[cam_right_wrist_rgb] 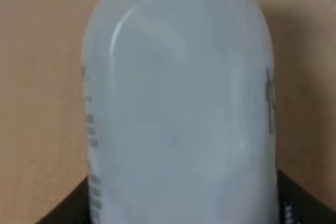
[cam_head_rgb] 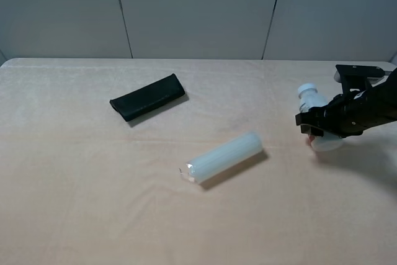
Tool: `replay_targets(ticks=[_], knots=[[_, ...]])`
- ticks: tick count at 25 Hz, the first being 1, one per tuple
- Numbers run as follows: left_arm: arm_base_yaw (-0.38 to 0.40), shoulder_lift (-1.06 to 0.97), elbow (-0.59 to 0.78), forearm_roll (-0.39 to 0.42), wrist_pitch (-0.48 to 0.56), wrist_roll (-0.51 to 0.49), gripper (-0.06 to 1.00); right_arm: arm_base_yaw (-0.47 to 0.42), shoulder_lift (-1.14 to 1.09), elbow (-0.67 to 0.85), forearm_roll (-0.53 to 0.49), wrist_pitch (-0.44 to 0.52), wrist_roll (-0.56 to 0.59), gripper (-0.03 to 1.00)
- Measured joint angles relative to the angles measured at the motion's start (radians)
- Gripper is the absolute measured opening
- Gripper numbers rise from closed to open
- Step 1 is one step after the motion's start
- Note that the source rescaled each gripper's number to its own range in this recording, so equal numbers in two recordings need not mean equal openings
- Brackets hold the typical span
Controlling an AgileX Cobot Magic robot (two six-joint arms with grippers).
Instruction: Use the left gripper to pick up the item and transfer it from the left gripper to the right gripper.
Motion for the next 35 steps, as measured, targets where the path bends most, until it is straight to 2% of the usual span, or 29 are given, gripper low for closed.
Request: replay_targets(ticks=[7,8,9,10,11,12,15,19,22,26,29,32,35], knots=[[0.0,0.0,0.0,0.0,0.0,0.0,1.0,0.0,0.014,0.0,0.0,-0.005,-0.022,0.0],[0.0,0.0,0.0,0.0,0.0,0.0,1.0,0.0,0.014,0.0,0.0,-0.005,-0.027,0.04],[0.0,0.0,0.0,0.0,0.0,0.0,1.0,0.0,0.014,0.0,0.0,-0.006,-0.03,0.33],[0.0,0.0,0.0,0.0,0.0,0.0,1.0,0.0,0.014,-0.001,0.0,-0.016,-0.032,0.57],[0.0,0.0,0.0,0.0,0.0,0.0,1.0,0.0,0.013,-0.001,0.0,-0.025,-0.033,0.75],[0.0,0.0,0.0,0.0,0.0,0.0,1.0,0.0,0.013,-0.001,0.0,-0.026,-0.033,0.85],[0.0,0.0,0.0,0.0,0.0,0.0,1.0,0.0,0.013,-0.001,0.0,-0.025,-0.033,0.97],[0.0,0.0,0.0,0.0,0.0,0.0,1.0,0.0,0.013,-0.002,0.0,-0.021,-0.033,1.0],[0.0,0.0,0.0,0.0,0.0,0.0,1.0,0.0,0.013,-0.034,0.0,0.023,-0.033,1.0],[0.0,0.0,0.0,0.0,0.0,0.0,1.0,0.0,0.013,-0.117,0.0,0.187,-0.033,1.0],[0.0,0.0,0.0,0.0,0.0,0.0,1.0,0.0,0.011,-0.195,-0.01,0.347,-0.01,1.0],[0.0,0.0,0.0,0.0,0.0,0.0,1.0,0.0,-0.024,-0.251,-0.061,0.458,0.055,1.0],[0.0,0.0,0.0,0.0,0.0,0.0,1.0,0.0,-0.1,-0.279,-0.149,0.522,0.14,1.0]])
